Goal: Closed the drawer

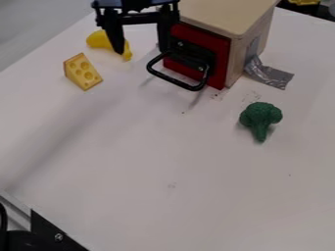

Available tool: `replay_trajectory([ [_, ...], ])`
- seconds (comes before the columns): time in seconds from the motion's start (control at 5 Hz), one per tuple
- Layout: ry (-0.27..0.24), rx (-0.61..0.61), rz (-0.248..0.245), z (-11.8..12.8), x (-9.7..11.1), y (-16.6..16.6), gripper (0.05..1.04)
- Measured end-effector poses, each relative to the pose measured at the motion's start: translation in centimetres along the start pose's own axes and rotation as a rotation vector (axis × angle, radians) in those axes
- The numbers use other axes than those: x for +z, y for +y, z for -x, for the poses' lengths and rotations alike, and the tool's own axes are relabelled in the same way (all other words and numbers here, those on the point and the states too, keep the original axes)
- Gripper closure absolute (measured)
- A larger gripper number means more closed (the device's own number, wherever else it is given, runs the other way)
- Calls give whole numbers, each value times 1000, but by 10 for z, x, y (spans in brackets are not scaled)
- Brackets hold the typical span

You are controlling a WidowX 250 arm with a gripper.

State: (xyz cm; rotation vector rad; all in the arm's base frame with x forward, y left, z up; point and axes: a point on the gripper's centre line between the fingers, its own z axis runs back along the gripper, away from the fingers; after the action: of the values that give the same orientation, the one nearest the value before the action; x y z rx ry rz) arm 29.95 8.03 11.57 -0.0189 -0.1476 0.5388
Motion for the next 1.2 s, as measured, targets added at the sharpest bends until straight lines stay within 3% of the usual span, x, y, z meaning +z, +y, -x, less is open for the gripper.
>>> replay_trajectory([
  [0.2,-73,-53,-33,27,15,7,85],
  [0.4,-130,-76,-85,46,15,9,85],
  [0.8,-85,-86,-206,47,23,-11,85],
  [1.0,-20,-65,-220,39,33,-23,85],
  [1.2,10,-30,-198,28,43,-31,85],
])
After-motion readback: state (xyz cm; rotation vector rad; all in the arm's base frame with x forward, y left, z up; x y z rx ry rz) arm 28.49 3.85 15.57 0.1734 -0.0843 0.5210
